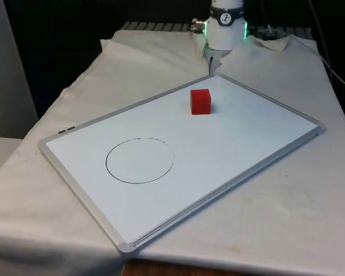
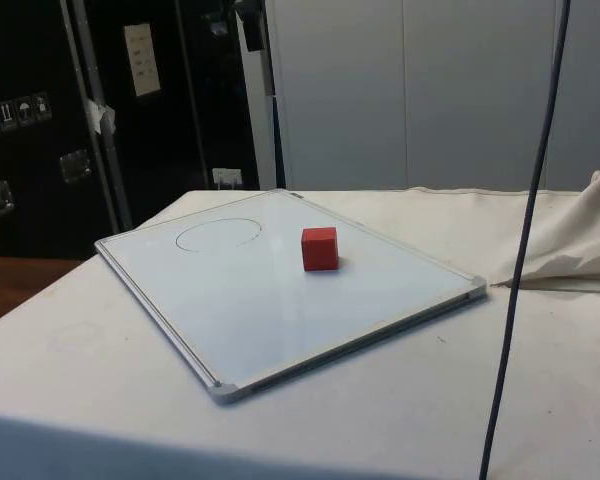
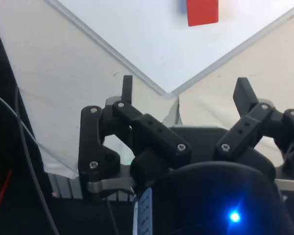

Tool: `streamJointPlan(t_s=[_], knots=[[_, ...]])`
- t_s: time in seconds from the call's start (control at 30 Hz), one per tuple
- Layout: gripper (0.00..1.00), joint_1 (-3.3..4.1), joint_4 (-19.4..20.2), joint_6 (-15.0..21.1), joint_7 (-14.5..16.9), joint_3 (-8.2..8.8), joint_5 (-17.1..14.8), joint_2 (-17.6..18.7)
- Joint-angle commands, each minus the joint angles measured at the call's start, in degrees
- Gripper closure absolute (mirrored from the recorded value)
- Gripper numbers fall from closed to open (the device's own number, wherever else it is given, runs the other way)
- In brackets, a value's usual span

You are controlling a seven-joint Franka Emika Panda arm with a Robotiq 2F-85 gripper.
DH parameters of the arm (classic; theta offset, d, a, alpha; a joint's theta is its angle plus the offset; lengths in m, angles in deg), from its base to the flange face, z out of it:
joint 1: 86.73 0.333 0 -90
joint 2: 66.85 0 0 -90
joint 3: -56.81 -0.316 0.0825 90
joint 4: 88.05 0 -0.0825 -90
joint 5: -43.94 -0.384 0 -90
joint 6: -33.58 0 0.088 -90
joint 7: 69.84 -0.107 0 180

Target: Push the cube into the marked area.

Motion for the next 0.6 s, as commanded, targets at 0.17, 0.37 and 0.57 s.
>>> streamJointPlan(t_s=[0.17,0.37,0.57], knots=[[0.28,0.00,0.1,0.0,0.0,0.00,0.1,-0.1],[0.57,0.00,0.1,-0.1,0.0,0.00,0.1,-0.2],[0.91,0.06,0.7,0.6,-0.1,0.00,0.2,-0.5]])
